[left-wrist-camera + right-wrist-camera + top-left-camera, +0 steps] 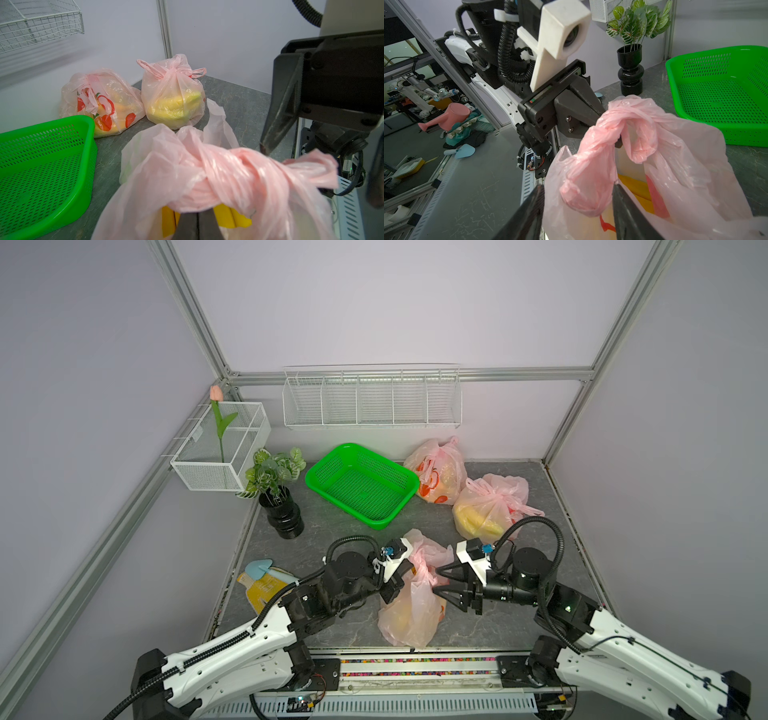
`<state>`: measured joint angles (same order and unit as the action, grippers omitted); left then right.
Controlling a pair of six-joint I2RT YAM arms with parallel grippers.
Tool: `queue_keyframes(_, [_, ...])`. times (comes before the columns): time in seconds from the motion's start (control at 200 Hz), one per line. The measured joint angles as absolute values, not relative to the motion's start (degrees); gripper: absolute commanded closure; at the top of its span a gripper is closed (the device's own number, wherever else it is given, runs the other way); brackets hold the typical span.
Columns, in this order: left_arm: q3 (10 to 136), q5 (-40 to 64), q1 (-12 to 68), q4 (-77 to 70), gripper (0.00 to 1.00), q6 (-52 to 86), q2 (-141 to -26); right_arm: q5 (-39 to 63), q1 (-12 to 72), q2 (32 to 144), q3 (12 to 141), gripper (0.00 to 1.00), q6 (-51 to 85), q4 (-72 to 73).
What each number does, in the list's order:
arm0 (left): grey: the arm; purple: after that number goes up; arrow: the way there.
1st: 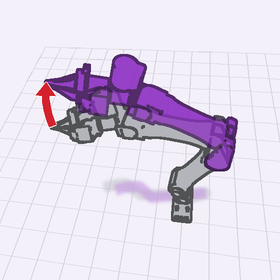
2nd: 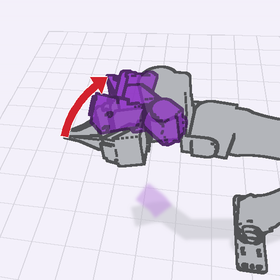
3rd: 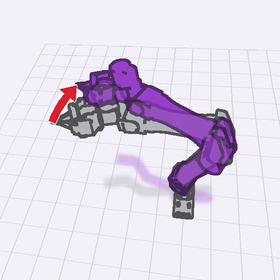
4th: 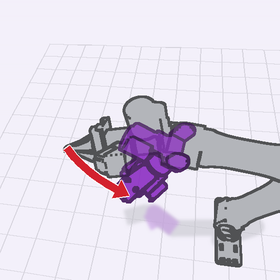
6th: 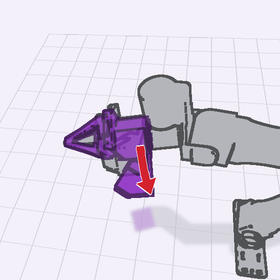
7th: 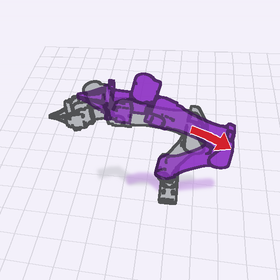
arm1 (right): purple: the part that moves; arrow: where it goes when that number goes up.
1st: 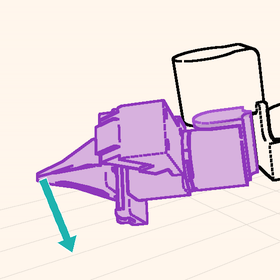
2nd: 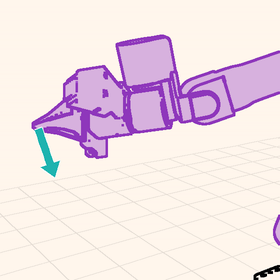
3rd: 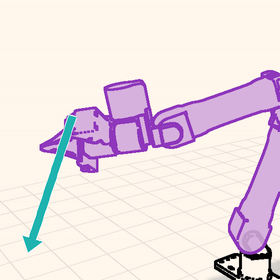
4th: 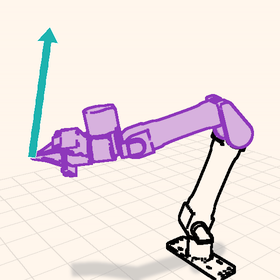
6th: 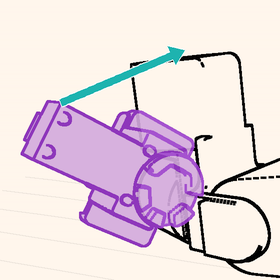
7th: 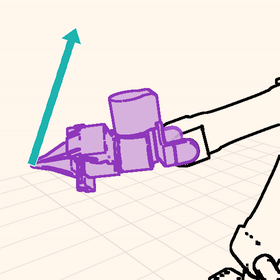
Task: Place the banana into a plastic bag & tie a knot
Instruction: Tie the plastic bag at the center of the board.
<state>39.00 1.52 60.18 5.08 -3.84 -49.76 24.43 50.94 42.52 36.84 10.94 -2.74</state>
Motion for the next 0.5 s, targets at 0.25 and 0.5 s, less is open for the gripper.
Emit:
queue_keyframes(0.25, [39.0,2.22,60.18,5.06,1.0,-3.84,-49.89,23.62,51.48,45.25,37.6,0.75,10.55,-2.7])
queue_keyframes(0.5, [39.0,2.35,60.18,5.19,1.0,-3.55,-49.8,19.05,51.48,45.74,38.37,0.93,10.39,-3.31])
